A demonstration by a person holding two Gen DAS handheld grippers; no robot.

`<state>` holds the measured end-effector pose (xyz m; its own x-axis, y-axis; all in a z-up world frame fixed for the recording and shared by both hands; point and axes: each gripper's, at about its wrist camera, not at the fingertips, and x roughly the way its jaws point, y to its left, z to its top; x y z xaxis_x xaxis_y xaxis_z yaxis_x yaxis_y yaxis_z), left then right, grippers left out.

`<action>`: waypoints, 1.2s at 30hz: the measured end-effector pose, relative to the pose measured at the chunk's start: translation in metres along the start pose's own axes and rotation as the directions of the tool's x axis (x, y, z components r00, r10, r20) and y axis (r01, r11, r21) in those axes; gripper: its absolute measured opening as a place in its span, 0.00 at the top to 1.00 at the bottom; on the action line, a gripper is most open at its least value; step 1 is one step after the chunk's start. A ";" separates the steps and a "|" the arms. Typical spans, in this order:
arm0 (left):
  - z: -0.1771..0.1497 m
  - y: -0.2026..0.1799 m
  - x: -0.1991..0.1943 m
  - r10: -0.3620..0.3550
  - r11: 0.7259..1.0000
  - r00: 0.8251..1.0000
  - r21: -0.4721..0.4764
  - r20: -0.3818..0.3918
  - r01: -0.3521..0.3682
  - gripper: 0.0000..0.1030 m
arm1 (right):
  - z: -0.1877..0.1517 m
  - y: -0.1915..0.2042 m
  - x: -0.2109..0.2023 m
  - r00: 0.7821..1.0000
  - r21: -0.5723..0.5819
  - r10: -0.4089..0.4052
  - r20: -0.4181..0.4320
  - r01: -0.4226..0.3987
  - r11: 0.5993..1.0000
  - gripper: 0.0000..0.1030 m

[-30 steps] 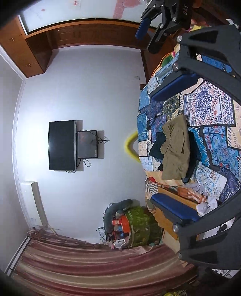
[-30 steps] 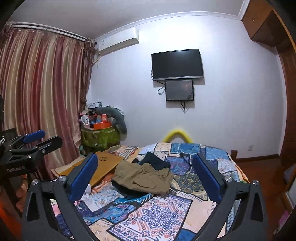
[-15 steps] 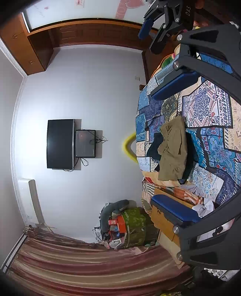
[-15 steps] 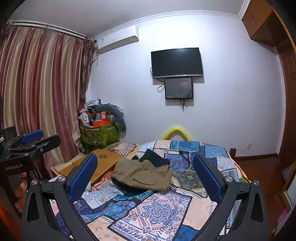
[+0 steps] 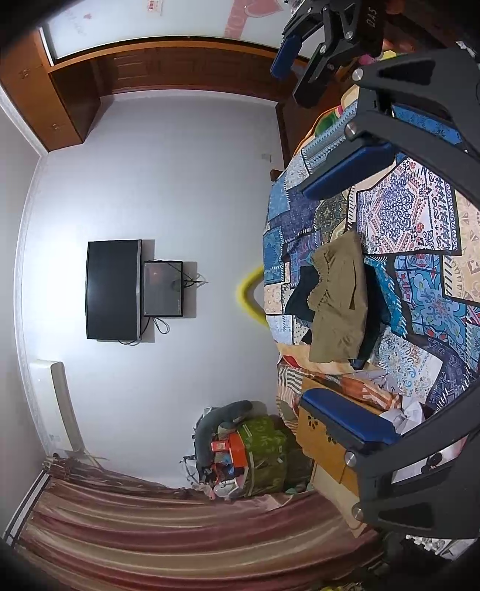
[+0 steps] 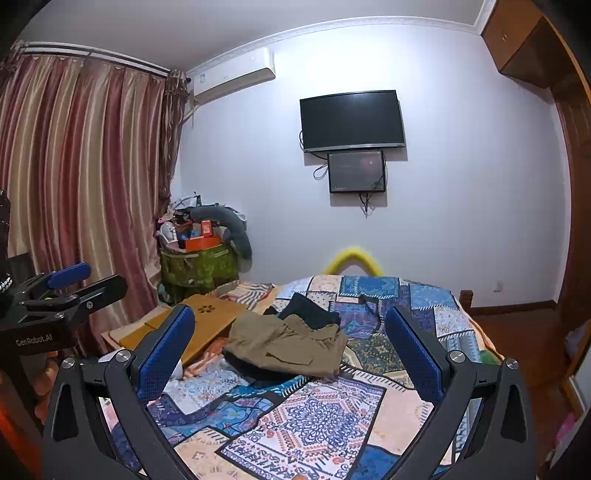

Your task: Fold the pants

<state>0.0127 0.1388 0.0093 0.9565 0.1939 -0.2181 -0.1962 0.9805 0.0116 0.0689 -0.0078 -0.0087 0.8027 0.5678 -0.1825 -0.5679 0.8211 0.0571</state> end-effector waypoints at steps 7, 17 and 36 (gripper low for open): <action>0.000 -0.001 0.001 -0.001 1.000 1.000 0.011 0.001 0.001 0.00 | 0.000 0.001 -0.002 1.000 -0.002 0.001 0.004 -0.001 1.000 0.01; -0.001 -0.006 0.001 -0.014 1.000 1.000 0.021 0.000 0.014 0.00 | 0.002 0.000 -0.005 1.000 0.005 -0.001 0.006 0.001 1.000 0.01; 0.002 -0.013 0.001 -0.078 0.997 0.997 0.029 -0.017 0.078 0.00 | 0.004 -0.001 -0.007 1.000 0.007 -0.011 0.012 0.011 1.000 0.01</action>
<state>0.0168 0.1265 0.0106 0.9650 0.1163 -0.2349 -0.1142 0.9932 0.0226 0.0650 -0.0121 -0.0032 0.8111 0.5594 -0.1710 -0.5578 0.8277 0.0619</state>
